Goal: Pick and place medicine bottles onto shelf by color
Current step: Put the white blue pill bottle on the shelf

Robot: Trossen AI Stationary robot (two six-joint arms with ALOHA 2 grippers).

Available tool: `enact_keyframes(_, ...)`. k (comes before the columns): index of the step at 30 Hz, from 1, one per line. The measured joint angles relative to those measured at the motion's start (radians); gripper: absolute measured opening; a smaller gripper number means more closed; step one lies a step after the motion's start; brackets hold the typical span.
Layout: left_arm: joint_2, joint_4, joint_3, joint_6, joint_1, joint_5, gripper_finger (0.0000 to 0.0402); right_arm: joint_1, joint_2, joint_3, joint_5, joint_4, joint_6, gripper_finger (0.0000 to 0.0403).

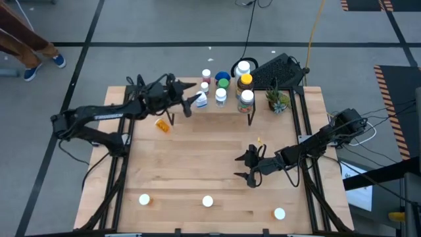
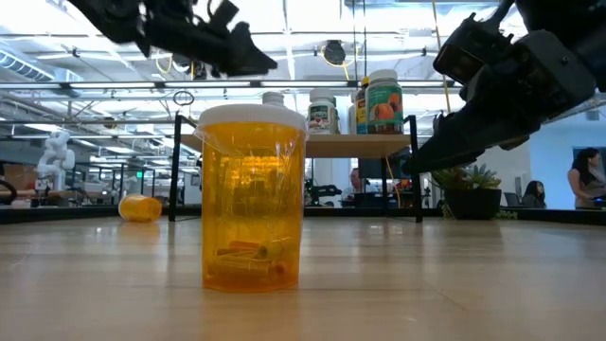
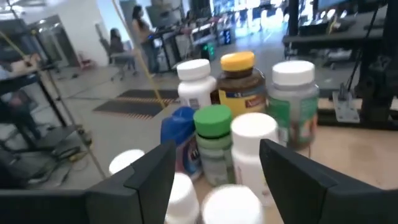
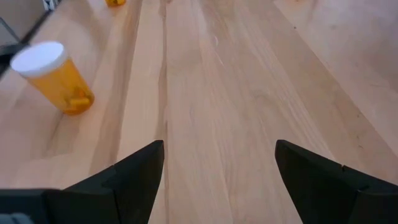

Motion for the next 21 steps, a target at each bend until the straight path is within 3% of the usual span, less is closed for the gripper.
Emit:
enact_keyframes(6, -0.16, -0.219, 0.001, 0.0, -0.178, -0.281, 0.0193, 0.0, 0.0, 0.0, 0.0, -0.018, 0.019, 0.0299)
enact_keyframes(11, -0.139, -0.417, 0.0, -0.139, -0.264, -0.453, 0.0148, 0.001, 0.0, 0.0, 0.001, -0.005, 0.009, 0.0299)
enact_keyframes(15, -0.053, -0.451, -0.002, -0.244, -0.272, -0.527, 0.0112, 0.001, 0.0, 0.0, 0.001, 0.025, 0.004, 0.0299)
enact_keyframes(21, 0.077, -0.325, 0.0, -0.276, -0.244, -0.548, 0.0066, 0.003, 0.0, 0.0, 0.0, 0.051, 0.003, 0.0299)
